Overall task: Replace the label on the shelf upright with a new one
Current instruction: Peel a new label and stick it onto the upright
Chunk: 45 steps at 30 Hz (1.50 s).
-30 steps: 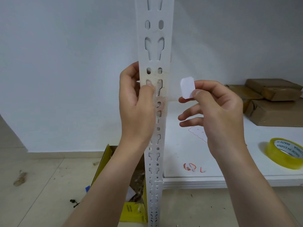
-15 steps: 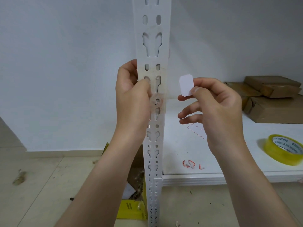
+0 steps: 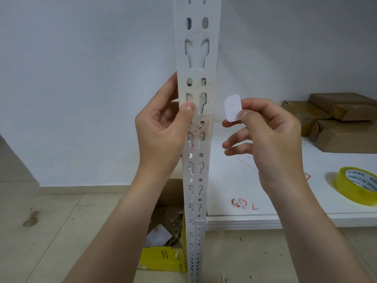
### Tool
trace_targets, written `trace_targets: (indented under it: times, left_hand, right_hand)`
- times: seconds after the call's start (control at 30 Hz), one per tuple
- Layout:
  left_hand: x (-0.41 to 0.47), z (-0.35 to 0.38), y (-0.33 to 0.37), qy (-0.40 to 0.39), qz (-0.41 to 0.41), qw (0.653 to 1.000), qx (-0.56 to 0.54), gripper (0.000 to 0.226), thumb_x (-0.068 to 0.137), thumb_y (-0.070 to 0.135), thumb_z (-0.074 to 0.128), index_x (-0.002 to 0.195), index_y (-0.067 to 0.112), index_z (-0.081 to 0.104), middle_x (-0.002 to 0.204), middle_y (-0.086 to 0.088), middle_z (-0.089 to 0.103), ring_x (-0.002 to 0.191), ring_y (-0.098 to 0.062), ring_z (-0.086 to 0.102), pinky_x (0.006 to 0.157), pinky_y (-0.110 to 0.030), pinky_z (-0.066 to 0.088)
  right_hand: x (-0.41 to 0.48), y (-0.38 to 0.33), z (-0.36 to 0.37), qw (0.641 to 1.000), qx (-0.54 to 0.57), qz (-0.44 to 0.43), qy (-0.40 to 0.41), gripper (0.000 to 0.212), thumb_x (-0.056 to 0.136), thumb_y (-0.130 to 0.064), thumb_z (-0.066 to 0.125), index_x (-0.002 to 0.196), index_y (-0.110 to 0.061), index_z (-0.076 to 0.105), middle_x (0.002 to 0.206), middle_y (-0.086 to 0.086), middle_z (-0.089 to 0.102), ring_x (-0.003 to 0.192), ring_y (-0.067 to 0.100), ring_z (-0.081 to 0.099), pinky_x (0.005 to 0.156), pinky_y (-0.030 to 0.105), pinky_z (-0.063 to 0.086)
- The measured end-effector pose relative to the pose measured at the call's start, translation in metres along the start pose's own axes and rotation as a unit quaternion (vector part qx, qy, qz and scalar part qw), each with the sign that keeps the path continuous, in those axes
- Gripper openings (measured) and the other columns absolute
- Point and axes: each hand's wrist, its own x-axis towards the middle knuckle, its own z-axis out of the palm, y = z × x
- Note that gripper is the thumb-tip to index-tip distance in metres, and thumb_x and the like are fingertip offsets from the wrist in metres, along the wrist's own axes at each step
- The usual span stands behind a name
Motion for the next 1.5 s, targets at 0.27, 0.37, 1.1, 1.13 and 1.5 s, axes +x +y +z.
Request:
trace_targets:
  times: [0.27,0.37,1.1,1.13,1.5]
  left_hand:
    - [0.006,0.008,0.004,-0.002,-0.051,0.998,-0.036,0.037,0.098,0.009,0.069,0.134,0.003,0.062,0.108,0.004,0.073,0.09,0.001,0.071,0.078,-0.021,0.06]
    - [0.007,0.01,0.006,-0.003,-0.061,0.998,-0.032,0.035,0.096,0.018,0.072,0.13,0.008,0.067,0.108,0.006,0.077,0.091,-0.004,0.076,0.075,-0.024,0.062]
    - [0.015,-0.006,0.02,-0.084,-0.027,0.994,0.058,0.019,0.099,0.017,0.071,0.118,0.02,0.072,0.102,0.019,0.079,0.091,-0.005,0.076,0.078,-0.027,0.064]
    - [0.016,-0.009,0.021,-0.105,-0.021,0.992,0.065,0.021,0.1,0.013,0.068,0.12,0.019,0.07,0.103,0.021,0.078,0.092,-0.002,0.074,0.078,-0.022,0.062]
    - [0.015,0.003,0.025,-0.029,-0.051,0.991,0.117,0.024,0.09,0.035,0.08,0.111,0.025,0.072,0.101,0.02,0.075,0.092,0.004,0.074,0.07,-0.016,0.06]
  right_hand:
    - [-0.001,0.0,0.001,1.0,-0.004,-0.006,0.001,0.024,0.097,-0.002,0.057,0.089,-0.018,0.072,0.078,0.008,0.076,0.05,0.028,0.065,0.051,0.036,0.059]
    - [-0.002,0.0,0.001,1.0,-0.004,-0.005,0.001,0.025,0.097,-0.002,0.057,0.088,-0.019,0.072,0.078,0.008,0.076,0.05,0.029,0.065,0.051,0.037,0.059]
    - [-0.001,0.0,-0.002,1.0,0.0,0.003,0.007,0.022,0.096,0.0,0.056,0.09,-0.014,0.072,0.077,0.009,0.075,0.048,0.027,0.063,0.051,0.038,0.058]
    - [-0.001,0.0,-0.002,1.0,-0.001,0.003,0.006,0.022,0.095,0.0,0.056,0.09,-0.014,0.072,0.076,0.008,0.075,0.048,0.027,0.063,0.051,0.038,0.058]
    - [-0.005,-0.004,-0.001,1.0,0.004,-0.004,0.0,0.026,0.097,-0.001,0.056,0.085,-0.018,0.072,0.078,0.01,0.075,0.048,0.028,0.063,0.05,0.039,0.059]
